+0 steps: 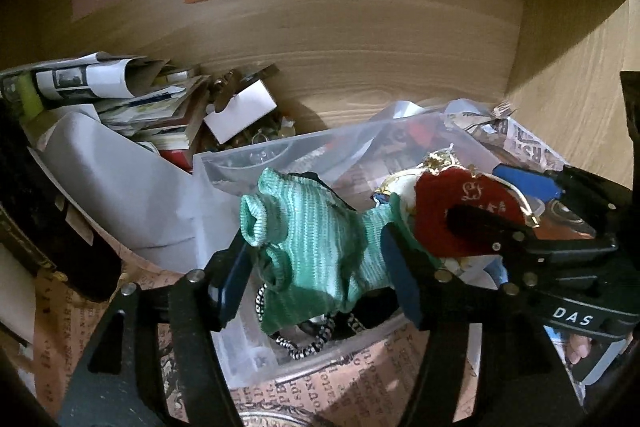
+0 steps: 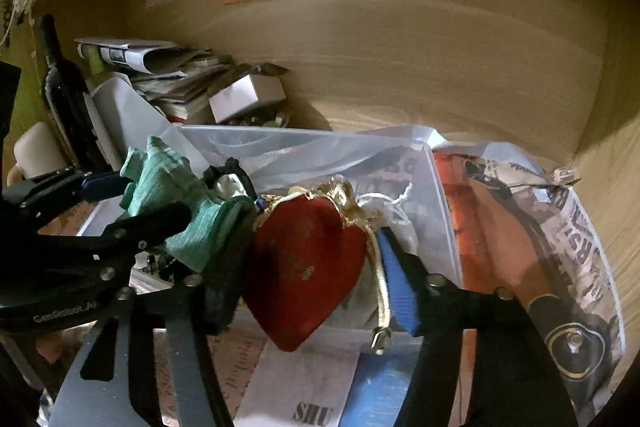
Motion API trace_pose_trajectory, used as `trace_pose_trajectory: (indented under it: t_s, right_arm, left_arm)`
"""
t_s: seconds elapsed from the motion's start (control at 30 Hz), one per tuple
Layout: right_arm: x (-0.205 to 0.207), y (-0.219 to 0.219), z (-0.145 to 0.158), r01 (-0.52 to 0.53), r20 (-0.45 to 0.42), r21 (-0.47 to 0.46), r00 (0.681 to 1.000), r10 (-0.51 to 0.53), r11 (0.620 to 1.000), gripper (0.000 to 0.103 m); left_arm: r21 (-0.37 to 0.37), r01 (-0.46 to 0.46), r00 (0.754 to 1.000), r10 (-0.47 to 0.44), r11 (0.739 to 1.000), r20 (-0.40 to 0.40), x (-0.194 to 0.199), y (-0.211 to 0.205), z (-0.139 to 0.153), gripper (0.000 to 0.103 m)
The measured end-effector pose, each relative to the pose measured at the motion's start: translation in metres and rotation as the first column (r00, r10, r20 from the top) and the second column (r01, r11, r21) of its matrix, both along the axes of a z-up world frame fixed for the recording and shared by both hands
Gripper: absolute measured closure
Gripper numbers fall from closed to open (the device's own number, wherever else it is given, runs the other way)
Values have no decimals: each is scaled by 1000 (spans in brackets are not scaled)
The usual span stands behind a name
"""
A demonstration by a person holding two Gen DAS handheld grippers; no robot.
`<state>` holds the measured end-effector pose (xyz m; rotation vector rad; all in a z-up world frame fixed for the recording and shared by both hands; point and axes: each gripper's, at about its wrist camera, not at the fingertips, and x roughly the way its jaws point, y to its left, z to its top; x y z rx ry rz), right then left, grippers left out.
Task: Organize soft objects
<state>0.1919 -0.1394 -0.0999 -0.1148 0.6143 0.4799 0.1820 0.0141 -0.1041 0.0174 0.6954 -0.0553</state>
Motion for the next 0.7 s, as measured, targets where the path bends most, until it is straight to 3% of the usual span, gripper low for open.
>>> trace_pose_trajectory:
  t_s: [0.37, 0.7]
  right_arm:
    - [-44, -16, 55, -11, 164, 86, 986, -4, 996, 37]
    - [-99, -28, 101, -33, 351, 147, 936, -21, 989, 24]
  left_arm:
    - [-21, -6, 977, 10, 1000, 215, -59, 4, 60, 39]
    - [-36, 14, 919, 2, 999, 395, -114, 1, 105, 21]
